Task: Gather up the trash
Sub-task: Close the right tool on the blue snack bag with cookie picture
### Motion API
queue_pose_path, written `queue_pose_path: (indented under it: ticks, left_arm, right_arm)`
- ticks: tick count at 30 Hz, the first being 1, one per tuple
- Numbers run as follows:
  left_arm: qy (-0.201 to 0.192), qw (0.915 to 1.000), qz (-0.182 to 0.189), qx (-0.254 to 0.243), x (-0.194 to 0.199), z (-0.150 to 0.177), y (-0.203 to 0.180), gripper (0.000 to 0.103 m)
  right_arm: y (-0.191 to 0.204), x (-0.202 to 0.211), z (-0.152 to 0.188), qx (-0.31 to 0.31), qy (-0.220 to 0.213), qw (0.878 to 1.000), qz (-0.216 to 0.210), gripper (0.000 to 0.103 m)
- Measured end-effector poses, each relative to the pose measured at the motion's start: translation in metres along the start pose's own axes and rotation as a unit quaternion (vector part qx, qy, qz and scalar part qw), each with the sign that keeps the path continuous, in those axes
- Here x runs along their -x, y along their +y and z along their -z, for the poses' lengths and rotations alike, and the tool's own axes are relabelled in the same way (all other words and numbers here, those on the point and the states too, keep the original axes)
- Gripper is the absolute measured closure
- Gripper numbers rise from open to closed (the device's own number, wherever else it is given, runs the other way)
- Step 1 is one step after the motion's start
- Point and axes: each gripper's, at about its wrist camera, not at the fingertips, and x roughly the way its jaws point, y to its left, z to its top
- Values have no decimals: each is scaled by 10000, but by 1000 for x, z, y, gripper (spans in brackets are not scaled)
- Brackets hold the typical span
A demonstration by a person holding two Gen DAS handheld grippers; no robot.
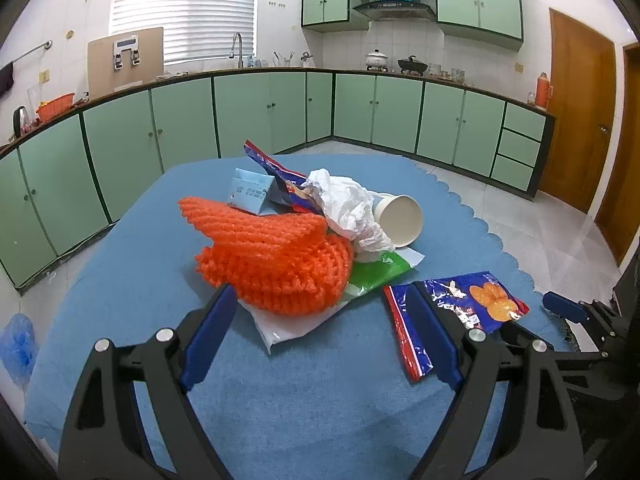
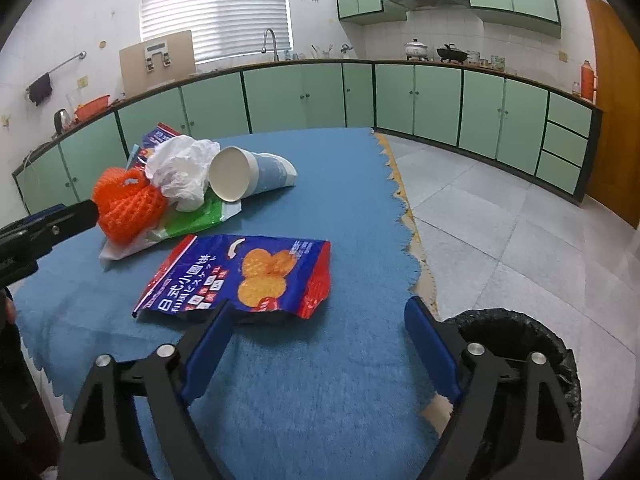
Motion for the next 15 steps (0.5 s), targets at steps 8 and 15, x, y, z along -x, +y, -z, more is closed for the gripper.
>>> queue_pose_path:
  ticks: [8, 15]
  left_arm:
    - [31, 10000, 4, -5, -3, 1, 0, 20]
    - [108, 9999, -2, 6, -7, 3, 1, 20]
  right_arm:
    - [1, 2, 0, 9, 36, 9997, -252, 30]
    - [-4, 13, -10, -251, -53, 9985, -492, 30]
